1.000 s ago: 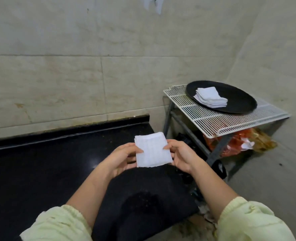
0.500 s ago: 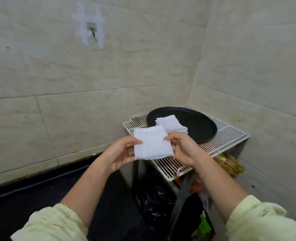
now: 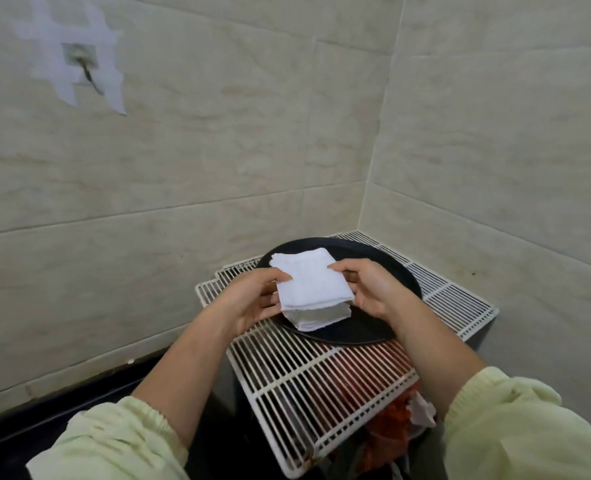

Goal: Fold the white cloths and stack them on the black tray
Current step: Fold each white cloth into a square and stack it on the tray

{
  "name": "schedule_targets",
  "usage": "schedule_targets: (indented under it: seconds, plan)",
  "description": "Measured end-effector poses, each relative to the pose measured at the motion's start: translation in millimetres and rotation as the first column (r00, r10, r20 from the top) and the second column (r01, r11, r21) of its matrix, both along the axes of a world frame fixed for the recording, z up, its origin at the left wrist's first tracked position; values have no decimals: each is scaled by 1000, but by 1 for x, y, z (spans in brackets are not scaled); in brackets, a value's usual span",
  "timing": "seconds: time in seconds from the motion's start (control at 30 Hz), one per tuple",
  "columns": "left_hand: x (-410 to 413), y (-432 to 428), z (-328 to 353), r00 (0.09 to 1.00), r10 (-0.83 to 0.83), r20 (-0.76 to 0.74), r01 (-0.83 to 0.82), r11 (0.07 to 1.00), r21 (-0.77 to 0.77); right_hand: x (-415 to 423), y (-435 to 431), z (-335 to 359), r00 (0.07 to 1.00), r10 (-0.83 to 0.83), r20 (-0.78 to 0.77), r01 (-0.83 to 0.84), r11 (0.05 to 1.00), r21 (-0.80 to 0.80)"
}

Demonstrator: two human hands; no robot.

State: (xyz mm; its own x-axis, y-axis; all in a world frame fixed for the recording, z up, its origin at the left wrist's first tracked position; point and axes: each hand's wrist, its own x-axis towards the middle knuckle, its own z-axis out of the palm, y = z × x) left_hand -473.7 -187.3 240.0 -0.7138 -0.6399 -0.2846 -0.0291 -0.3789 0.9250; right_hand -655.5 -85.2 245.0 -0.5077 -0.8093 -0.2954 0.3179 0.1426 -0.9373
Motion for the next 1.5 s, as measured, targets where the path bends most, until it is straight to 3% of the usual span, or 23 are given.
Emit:
schedule_targets:
  seconds: [0.27, 0.77, 1.03, 1.2, 1.33, 1.5]
  plan:
    - [-46, -8, -9, 987, 140, 80, -139, 990, -19, -58, -34, -13, 994, 97, -43, -93, 990, 103]
    - [-52, -6, -31, 943, 260, 208, -243, 964, -103, -69, -45, -38, 931, 290, -222, -236, 941, 241]
    - [-50, -5, -38, 917, 318, 239, -287, 945, -156, -69, -41, -38, 851, 337, -404, -216, 924, 315]
    - [-50, -1, -38, 892, 373, 256, -321, 921, -223, -68, -38, -37, 742, 337, -579, -162, 929, 334]
    - [-47, 0, -36, 859, 445, 252, -361, 877, -317, -62, -40, -27, 618, 179, -766, -75, 983, 168]
    - [-25, 5, -34, 751, 634, 185, -432, 683, -589, -28, -48, -21, 391, 155, -907, -175, 980, 93]
